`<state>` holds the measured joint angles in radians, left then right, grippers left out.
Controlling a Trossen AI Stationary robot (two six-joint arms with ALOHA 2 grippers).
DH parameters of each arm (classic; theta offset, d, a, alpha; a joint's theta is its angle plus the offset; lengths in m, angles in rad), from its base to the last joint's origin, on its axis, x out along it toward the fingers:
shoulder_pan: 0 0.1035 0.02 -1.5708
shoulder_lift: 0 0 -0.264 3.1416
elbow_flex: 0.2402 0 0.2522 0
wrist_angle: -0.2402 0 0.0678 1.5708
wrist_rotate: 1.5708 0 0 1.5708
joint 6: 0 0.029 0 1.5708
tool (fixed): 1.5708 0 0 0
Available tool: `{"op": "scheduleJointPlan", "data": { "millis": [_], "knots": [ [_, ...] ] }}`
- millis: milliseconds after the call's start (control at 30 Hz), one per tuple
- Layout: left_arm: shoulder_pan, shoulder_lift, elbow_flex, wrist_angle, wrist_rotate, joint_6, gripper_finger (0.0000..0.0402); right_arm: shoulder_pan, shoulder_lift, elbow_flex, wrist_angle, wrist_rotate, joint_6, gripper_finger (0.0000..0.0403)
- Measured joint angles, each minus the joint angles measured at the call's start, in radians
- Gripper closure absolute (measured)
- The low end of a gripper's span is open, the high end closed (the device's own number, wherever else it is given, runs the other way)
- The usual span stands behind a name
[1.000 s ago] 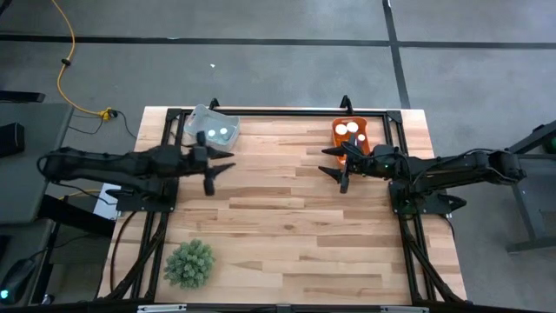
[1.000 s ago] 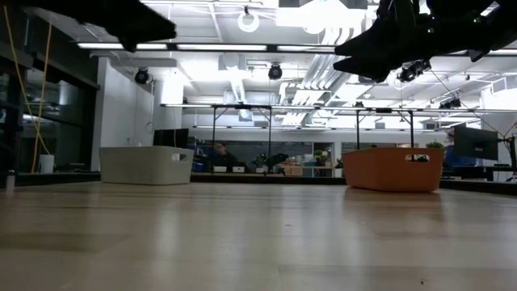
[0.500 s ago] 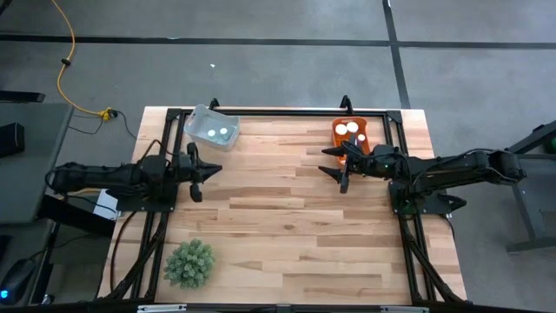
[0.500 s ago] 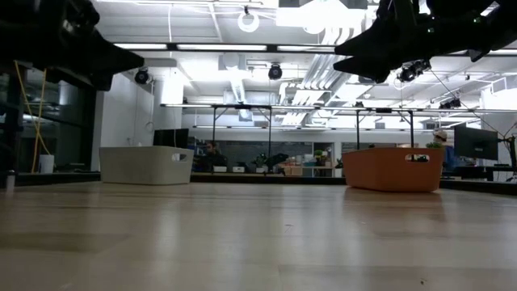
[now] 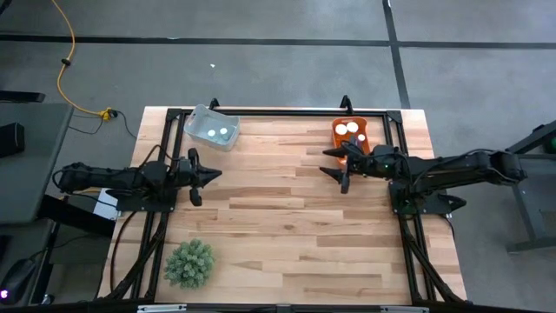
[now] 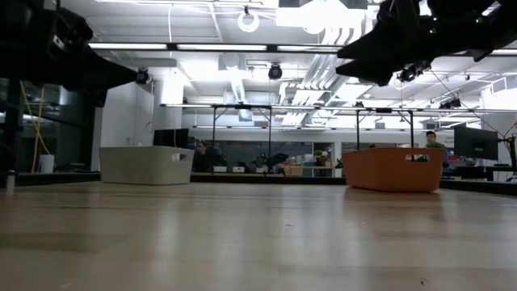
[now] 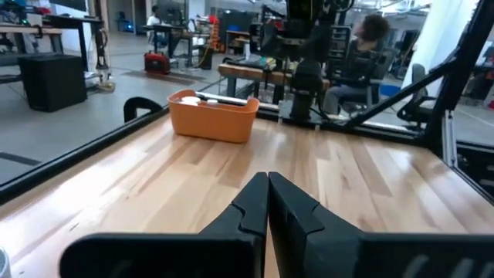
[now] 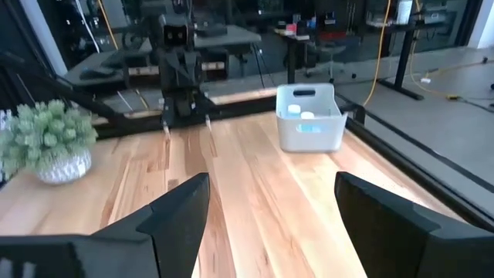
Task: Pick and place medicine bottles into bin by pill shape (circle, oval)
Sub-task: Return to Home Position
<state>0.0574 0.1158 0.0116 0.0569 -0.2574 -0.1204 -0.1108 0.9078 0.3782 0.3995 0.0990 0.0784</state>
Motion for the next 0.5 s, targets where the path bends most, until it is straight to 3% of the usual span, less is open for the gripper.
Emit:
{"op": "scheduleJointPlan", "data": {
  "millis": [200,300,400,500],
  "knots": [
    [-0.001,0.006,0.000,-0.016,0.045,-0.025,0.0401,0.000,-0.072,0.000,-0.121,-0.003,-0.007,0.0131],
    [0.000,0.006,0.000,-0.015,0.033,-0.026,0.0401,0.000,-0.116,0.000,-0.223,-0.033,-0.019,0.0150],
    [0.001,0.006,0.000,-0.011,0.011,-0.026,0.0401,-0.019,-0.155,0.000,-0.351,-0.044,-0.013,0.0212],
    [0.001,0.006,0.000,-0.011,0.011,-0.026,0.0401,-0.056,-0.196,0.000,-0.451,-0.037,0.001,0.0313]
  ]
}}
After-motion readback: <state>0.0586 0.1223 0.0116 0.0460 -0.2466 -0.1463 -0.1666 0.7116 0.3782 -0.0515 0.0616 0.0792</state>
